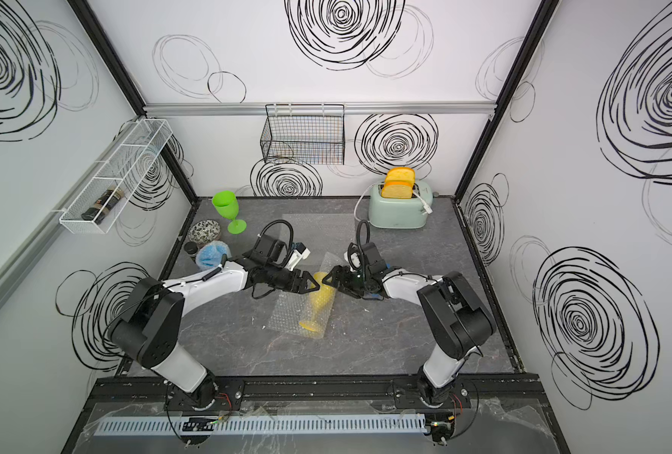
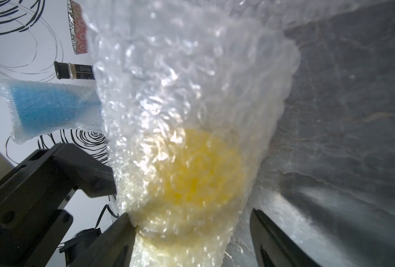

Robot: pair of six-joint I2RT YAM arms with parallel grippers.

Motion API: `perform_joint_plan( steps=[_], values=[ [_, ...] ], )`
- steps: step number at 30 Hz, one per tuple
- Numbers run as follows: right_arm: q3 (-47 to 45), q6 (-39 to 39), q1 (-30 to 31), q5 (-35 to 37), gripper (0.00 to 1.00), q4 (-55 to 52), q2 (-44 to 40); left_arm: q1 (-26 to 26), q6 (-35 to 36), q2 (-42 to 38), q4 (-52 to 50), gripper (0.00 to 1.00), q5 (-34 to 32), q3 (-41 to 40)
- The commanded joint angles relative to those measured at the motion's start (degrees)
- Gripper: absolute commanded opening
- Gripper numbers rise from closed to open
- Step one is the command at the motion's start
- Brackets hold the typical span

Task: Wrap wine glasses in bubble wrap
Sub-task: Wrap the wine glass in bubble wrap.

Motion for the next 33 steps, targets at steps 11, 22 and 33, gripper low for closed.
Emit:
perform_joint_plan(
  steps=[11,22,33],
  values=[
    [2.5,-4.5,2.0,2.0,0.81,-6.8,0.6,0.5,0.2,5.0,1.4,0.61,1.7,1.7],
    [3.8,-6.9,1.9,1.6,0.81,-8.5,1.4,2.3,-1.2,6.6,1.9,0.60,5.1,3.5],
    [4.3,-6.8,1.8,0.8,0.79,-7.8,1.4,3.7,1.3,12.1,-2.6,0.61,2.5,9.2]
  ],
)
